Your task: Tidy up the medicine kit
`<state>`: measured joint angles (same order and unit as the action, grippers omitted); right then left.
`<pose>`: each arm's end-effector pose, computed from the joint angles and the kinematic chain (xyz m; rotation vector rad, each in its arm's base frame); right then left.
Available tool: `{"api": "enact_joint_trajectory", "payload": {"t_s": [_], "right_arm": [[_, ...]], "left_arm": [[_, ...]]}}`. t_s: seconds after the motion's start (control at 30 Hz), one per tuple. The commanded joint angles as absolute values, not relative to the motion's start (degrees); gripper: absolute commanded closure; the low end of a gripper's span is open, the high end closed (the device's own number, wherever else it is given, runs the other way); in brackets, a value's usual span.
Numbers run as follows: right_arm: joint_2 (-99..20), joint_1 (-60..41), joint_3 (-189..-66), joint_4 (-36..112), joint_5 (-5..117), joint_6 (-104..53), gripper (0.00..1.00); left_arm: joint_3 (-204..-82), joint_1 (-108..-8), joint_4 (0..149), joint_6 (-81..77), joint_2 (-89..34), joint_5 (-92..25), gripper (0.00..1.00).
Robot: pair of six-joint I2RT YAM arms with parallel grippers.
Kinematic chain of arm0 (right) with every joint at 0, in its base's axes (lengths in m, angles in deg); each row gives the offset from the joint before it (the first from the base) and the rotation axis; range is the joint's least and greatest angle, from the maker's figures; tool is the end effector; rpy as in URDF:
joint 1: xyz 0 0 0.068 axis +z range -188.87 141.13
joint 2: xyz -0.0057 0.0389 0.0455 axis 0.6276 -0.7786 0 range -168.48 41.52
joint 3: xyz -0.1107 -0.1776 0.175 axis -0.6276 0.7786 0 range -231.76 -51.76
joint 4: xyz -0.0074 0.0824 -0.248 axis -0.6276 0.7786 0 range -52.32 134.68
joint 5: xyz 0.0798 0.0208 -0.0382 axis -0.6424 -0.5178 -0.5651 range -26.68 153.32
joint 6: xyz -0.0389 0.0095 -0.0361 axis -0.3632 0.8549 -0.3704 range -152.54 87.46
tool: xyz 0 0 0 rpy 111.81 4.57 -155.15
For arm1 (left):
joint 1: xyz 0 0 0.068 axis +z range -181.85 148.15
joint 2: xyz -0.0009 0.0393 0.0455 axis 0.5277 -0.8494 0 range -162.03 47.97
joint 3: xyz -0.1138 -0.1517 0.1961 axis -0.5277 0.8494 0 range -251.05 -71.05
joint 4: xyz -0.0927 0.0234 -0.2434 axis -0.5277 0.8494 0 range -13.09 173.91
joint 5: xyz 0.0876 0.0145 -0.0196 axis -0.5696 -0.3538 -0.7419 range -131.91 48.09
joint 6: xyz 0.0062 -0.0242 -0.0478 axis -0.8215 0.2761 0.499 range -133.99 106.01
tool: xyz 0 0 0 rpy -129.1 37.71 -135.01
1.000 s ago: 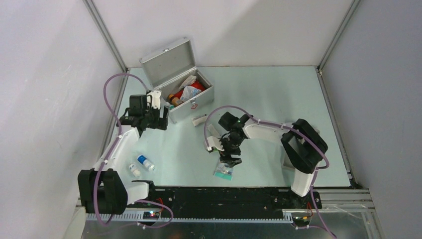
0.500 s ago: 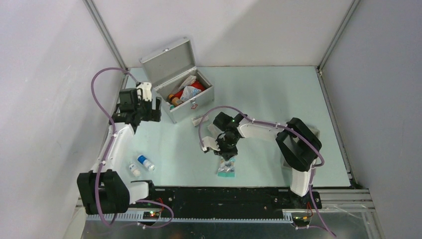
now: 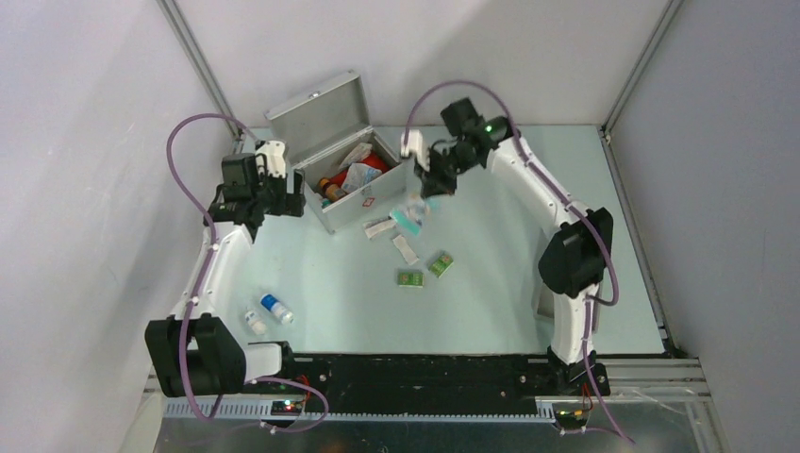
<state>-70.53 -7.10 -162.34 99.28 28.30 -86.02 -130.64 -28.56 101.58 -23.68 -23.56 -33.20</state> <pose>0.3397 0.2344 0.3199 -1.8285 1.7085 0.6607 0.2761 0.0104 0.3068 0.2071 2.1917 -0.0415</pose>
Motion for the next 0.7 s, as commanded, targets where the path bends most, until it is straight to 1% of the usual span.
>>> {"api": "enact_joint_trajectory", "payload": {"t_s": [0.0,0.07,0.1,0.13,0.17,0.27,0.3,0.4,0.5,0.53,0.57,0.6,0.63,0.67], "right_arm": [[-78.13,-9.33,-179.00,102.00,19.15,-77.82,1.00],[-80.26,-10.93,-182.11,93.38,17.61,-67.41,1.00],[-80.54,-11.45,-182.01,84.69,17.62,-59.80,1.00],[-81.02,-12.24,-181.35,80.35,17.84,-56.15,1.00],[-81.28,-12.50,-181.07,73.02,18.40,-50.66,1.00],[-82.77,-12.54,-179.31,61.62,19.76,-42.74,1.00],[-83.14,-12.18,-177.88,56.23,20.68,-41.60,1.00],[-83.39,-10.60,-173.72,46.73,23.27,-40.00,1.00],[-83.34,-8.18,-166.47,33.63,25.99,-39.93,1.00],[-83.31,-7.79,-164.88,31.26,26.38,-39.40,0.99],[-83.36,-7.28,-162.63,27.02,26.93,-38.78,0.85],[-83.50,-7.12,-161.99,24.29,27.33,-37.62,0.77],[-83.60,-7.01,-161.36,23.38,28.51,-36.88,0.62],[-83.53,-7.03,-161.27,22.17,29.08,-35.12,0.56]], "left_arm": [[-133.27,-28.15,100.36,-24.87,-23.44,-33.99,0.09],[-133.32,-28.16,100.31,-24.17,-23.48,-34.69,0.09],[-133.40,-28.20,100.34,-23.91,-23.53,-34.88,0.09],[-133.47,-28.18,100.36,-23.33,-23.72,-34.93,0.09],[-133.74,-28.16,100.42,-23.05,-23.99,-34.96,0.09],[-134.46,-28.18,100.42,-21.28,-24.52,-35.20,0.09],[-134.74,-28.16,100.44,-20.93,-24.71,-35.29,0.09],[-135.14,-28.17,100.46,-19.99,-24.94,-35.29,0.09],[-135.39,-28.20,100.44,-19.41,-25.77,-34.98,0.09],[-135.39,-28.18,100.46,-19.17,-26.17,-34.60,0.09],[-135.50,-28.14,100.46,-18.95,-26.84,-34.52,0.09],[-135.62,-28.15,100.57,-18.33,-27.23,-34.46,0.09],[-135.93,-28.20,100.69,-18.00,-28.03,-34.45,0.09],[-136.10,-28.18,101.01,-17.65,-28.31,-34.71,0.09]]}}
